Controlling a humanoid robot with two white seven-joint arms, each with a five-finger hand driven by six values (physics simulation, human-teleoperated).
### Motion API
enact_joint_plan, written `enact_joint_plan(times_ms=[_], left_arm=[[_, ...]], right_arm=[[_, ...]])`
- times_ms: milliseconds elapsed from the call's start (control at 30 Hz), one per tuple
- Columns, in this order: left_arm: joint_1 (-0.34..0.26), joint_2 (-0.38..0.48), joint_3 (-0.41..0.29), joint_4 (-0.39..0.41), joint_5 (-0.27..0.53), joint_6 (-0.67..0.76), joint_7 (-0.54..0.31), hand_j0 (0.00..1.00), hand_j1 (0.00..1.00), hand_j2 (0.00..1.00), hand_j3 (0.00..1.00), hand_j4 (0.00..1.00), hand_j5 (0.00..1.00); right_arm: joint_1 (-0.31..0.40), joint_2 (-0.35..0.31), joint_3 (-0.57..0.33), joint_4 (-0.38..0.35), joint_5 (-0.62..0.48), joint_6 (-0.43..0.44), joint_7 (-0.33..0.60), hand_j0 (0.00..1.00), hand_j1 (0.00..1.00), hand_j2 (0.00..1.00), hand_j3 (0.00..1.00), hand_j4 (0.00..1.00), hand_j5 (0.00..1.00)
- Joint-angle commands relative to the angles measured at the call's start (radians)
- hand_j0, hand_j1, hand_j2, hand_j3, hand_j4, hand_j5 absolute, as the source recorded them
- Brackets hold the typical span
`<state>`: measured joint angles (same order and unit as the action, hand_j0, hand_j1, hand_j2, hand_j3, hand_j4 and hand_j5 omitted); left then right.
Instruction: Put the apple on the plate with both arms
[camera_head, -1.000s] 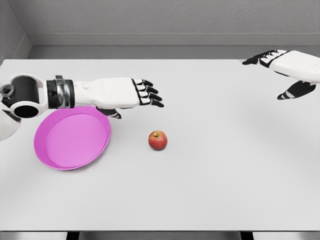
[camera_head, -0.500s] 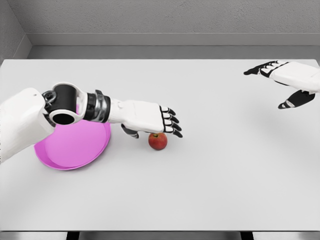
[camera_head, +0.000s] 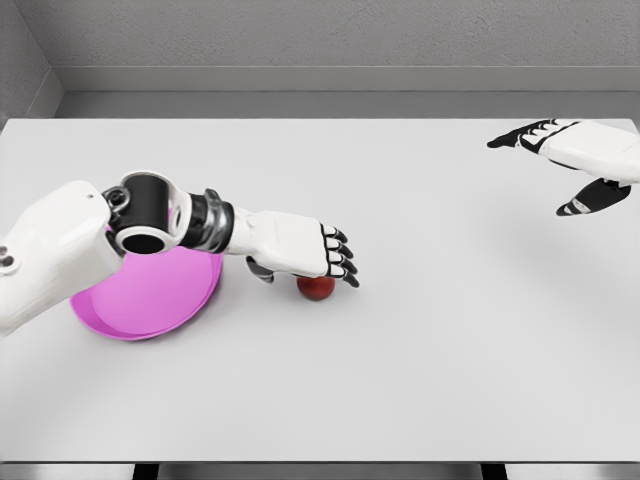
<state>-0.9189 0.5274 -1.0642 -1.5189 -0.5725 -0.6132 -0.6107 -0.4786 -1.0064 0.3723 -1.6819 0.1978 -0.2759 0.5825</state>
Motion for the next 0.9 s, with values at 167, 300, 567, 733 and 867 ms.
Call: enact_joint_plan(times_ms=[167, 300, 567, 733, 867], left_arm=[[0.002, -0.021, -0.002, -0.001, -0.056, 0.002, 0.0, 1.0, 1.0, 1.0, 1.0, 1.0, 1.0], [-0.002, -0.021, -0.023, -0.003, -0.056, 0.002, 0.0, 1.0, 1.0, 1.0, 1.0, 1.0, 1.0], [-0.003, -0.023, -0.043, -0.003, -0.055, 0.002, 0.0, 0.93, 0.93, 0.93, 0.93, 0.93, 0.93], [-0.002, -0.023, -0.045, -0.001, -0.055, 0.002, 0.0, 0.66, 0.66, 0.66, 0.66, 0.66, 0.66], [-0.003, -0.023, -0.056, 0.0, -0.056, 0.002, 0.0, 0.63, 0.63, 0.63, 0.63, 0.63, 0.63]], right_arm=[[0.0, -0.001, 0.0, 0.004, -0.003, 0.001, -0.001, 1.0, 1.0, 1.0, 1.0, 1.0, 1.0], [0.002, -0.001, 0.0, 0.001, -0.003, 0.001, -0.001, 1.0, 1.0, 1.0, 1.0, 1.0, 1.0], [0.0, -0.001, 0.0, 0.004, -0.003, 0.001, 0.0, 1.0, 1.0, 1.0, 1.0, 1.0, 1.0], [0.002, -0.001, 0.0, 0.008, -0.003, 0.001, 0.0, 1.0, 1.0, 1.0, 1.0, 1.0, 1.0], [0.003, -0.001, 0.0, 0.007, -0.004, 0.001, -0.001, 1.0, 1.0, 1.0, 1.0, 1.0, 1.0]])
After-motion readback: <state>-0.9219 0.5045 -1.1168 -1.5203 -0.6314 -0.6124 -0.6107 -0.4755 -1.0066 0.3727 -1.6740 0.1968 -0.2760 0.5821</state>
